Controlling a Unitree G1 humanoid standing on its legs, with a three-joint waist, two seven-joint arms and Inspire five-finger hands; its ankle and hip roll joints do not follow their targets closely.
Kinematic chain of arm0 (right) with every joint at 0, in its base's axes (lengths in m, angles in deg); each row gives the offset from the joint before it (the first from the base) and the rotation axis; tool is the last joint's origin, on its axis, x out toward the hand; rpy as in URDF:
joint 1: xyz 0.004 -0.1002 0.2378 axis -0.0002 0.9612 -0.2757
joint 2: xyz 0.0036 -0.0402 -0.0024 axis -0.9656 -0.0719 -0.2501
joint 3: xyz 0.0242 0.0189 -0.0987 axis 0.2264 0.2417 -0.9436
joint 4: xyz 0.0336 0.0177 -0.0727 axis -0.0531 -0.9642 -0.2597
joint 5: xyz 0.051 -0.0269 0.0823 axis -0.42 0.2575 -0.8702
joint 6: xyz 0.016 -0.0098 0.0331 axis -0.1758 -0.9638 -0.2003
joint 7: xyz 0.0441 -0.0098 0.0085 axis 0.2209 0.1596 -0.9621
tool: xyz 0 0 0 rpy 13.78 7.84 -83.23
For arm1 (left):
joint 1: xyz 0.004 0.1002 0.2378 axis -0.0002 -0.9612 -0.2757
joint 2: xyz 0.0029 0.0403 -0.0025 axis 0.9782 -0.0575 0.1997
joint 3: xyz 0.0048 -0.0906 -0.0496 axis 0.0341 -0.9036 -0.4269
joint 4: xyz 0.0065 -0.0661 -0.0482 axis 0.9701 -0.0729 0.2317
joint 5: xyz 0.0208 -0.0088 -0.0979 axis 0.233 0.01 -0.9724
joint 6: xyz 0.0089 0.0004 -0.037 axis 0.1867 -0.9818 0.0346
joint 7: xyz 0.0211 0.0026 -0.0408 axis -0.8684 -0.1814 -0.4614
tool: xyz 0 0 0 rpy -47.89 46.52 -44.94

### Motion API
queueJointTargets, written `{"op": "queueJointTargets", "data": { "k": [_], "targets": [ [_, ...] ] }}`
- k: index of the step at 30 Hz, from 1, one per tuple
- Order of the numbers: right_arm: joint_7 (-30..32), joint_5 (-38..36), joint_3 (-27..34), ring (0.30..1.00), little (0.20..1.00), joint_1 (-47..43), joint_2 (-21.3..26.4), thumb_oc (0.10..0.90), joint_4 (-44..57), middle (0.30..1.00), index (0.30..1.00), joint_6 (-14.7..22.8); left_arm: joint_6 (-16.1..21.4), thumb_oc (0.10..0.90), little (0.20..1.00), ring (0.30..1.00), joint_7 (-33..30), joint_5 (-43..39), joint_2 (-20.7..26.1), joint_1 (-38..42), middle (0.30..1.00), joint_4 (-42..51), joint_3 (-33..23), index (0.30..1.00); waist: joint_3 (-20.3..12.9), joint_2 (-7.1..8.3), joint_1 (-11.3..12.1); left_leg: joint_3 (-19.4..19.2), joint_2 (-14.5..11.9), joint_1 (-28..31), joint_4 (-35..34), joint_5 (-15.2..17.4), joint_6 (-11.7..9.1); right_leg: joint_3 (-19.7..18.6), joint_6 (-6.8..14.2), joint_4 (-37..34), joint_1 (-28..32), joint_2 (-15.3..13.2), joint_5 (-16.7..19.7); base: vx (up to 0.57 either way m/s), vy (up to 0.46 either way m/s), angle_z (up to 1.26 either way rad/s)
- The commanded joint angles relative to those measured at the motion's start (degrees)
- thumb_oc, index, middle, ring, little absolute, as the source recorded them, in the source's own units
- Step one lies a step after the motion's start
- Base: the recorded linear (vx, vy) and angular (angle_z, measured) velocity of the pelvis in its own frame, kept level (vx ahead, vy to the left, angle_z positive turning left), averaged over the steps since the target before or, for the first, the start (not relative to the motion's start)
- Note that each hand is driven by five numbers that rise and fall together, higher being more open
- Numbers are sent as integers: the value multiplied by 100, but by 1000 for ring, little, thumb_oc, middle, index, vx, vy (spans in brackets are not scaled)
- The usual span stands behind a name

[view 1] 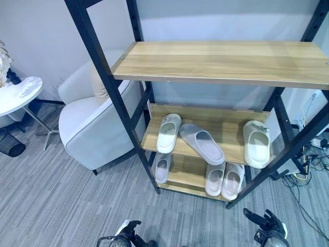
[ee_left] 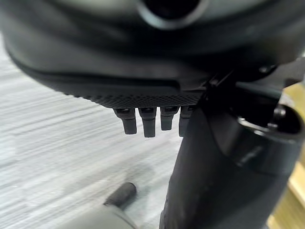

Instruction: Arrange the slippers neatly on the shoe rack.

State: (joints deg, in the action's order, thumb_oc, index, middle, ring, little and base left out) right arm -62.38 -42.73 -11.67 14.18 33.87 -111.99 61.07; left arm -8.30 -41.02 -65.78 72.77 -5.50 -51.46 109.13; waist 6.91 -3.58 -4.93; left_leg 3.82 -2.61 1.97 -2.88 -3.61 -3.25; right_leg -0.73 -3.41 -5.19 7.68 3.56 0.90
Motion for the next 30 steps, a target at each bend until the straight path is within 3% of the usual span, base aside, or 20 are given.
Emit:
{"op": "queueJointTargets", "data": {
  "k": [1,6,9,12,13,14,16,22,25,30],
  "targets": [
    [-216,251,24,900,900,-58,-117,800,360,900,900,188,-35,800,900,900,-142,-5,130,-61,900,-193,166,900,-291,69,258,31,78,94,34,287,83,-427,861,441,-274,-596,-313,27,66,10],
    [-301,762,-448,900,900,-57,-244,800,493,900,900,82,-21,800,900,900,-177,19,94,-7,900,-99,219,900,-330,97,305,-1,117,207,-121,298,129,-417,903,310,-255,-647,-243,4,37,2],
    [-482,1877,-1354,900,900,-342,-197,800,620,900,900,-109,35,800,900,900,-186,-90,119,207,900,126,289,900,-319,191,467,172,213,135,-212,243,168,-262,927,331,-286,-686,-264,-47,12,9],
    [-731,2222,-1914,900,900,-530,-320,800,768,900,900,-173,16,800,900,900,-122,185,97,331,900,125,492,900,-295,252,551,249,280,71,-212,243,177,-158,948,322,-294,-729,-295,-34,-3,27],
    [-1175,1798,-1536,900,900,-1335,494,800,766,900,900,-552,11,800,900,900,97,208,274,362,900,56,498,900,-351,352,636,285,283,94,-212,243,156,-106,957,271,-225,-744,-307,-1,-28,27],
    [-1325,1837,-1591,900,900,-581,574,800,1282,900,900,-258,82,800,900,900,101,228,304,374,900,149,434,900,-337,368,590,273,283,78,-212,232,151,-95,972,282,-238,-746,-306,31,-37,18],
    [-1721,1903,-1821,900,900,130,633,800,1431,900,900,-8,130,800,900,900,208,356,348,261,900,245,368,900,-289,384,537,230,261,77,-212,217,145,-95,979,275,-242,-738,-281,-25,-5,22],
    [-2272,2236,-2373,900,900,314,883,800,2526,900,900,7,126,800,900,900,385,716,407,158,900,267,403,900,-203,432,574,271,240,78,-212,208,137,-65,954,236,-212,-698,-295,-14,2,-2],
    [-2870,1871,-2417,900,900,639,1814,800,4472,900,900,68,142,800,900,900,480,868,382,93,900,154,293,900,-220,487,526,249,217,75,-212,211,108,-74,953,236,-205,-681,-319,0,0,0],
    [-3323,1297,-2120,900,900,874,2960,800,6156,900,900,213,219,800,900,900,583,864,302,-11,900,139,208,900,-262,477,455,232,187,75,-212,210,74,-47,966,185,-186,-665,-298,0,0,0]
  ]
}}
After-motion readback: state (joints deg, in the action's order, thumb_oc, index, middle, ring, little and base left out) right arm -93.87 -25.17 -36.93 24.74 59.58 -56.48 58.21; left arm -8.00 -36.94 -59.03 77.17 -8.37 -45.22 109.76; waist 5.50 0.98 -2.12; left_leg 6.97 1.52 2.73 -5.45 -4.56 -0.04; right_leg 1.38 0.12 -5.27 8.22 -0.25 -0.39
